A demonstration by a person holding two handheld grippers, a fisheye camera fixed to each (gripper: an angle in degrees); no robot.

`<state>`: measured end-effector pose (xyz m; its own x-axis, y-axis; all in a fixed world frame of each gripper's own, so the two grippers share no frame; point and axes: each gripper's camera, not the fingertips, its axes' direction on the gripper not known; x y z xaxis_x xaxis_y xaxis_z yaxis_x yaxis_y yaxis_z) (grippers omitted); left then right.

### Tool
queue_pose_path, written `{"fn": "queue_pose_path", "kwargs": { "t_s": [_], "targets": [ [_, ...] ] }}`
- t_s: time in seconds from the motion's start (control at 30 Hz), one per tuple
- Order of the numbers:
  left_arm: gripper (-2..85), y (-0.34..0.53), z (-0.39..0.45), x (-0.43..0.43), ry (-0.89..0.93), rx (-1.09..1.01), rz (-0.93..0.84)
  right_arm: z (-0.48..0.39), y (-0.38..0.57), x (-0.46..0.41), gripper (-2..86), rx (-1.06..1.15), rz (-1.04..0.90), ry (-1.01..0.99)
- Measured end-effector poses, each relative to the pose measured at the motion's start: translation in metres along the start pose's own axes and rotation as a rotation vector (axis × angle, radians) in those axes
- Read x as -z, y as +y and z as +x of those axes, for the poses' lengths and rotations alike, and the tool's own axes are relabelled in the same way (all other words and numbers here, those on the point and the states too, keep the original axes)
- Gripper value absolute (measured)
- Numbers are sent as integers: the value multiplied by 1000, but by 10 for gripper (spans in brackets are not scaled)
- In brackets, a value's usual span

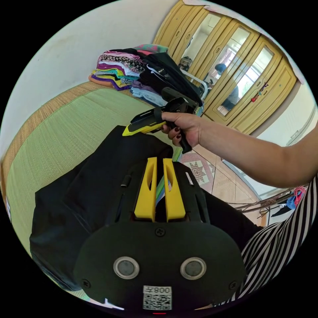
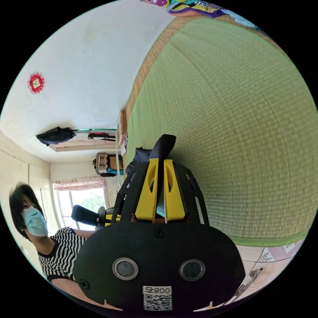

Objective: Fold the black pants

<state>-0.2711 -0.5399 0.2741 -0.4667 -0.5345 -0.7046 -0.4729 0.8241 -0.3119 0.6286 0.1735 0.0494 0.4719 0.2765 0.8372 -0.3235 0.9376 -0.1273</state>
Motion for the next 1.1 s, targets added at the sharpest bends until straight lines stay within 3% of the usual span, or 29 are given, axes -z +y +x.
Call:
{"fn": "queue_pose_path", "kwargs": {
  "t_s": [0.2, 0.47, 0.83, 1.1],
  "targets": [
    [29, 32, -16, 19, 77, 7, 91, -62, 24, 20, 22, 26, 123, 68],
    [28, 113, -71, 72, 156, 159, 251, -171, 43, -23, 22, 115, 148, 106],
    [25, 278, -186, 142, 307, 485, 553, -337, 50, -171, 22, 250, 62, 205],
    [24, 391, -249, 174, 276, 668, 676, -422, 54, -294, 22, 289, -49, 240]
  ]
}}
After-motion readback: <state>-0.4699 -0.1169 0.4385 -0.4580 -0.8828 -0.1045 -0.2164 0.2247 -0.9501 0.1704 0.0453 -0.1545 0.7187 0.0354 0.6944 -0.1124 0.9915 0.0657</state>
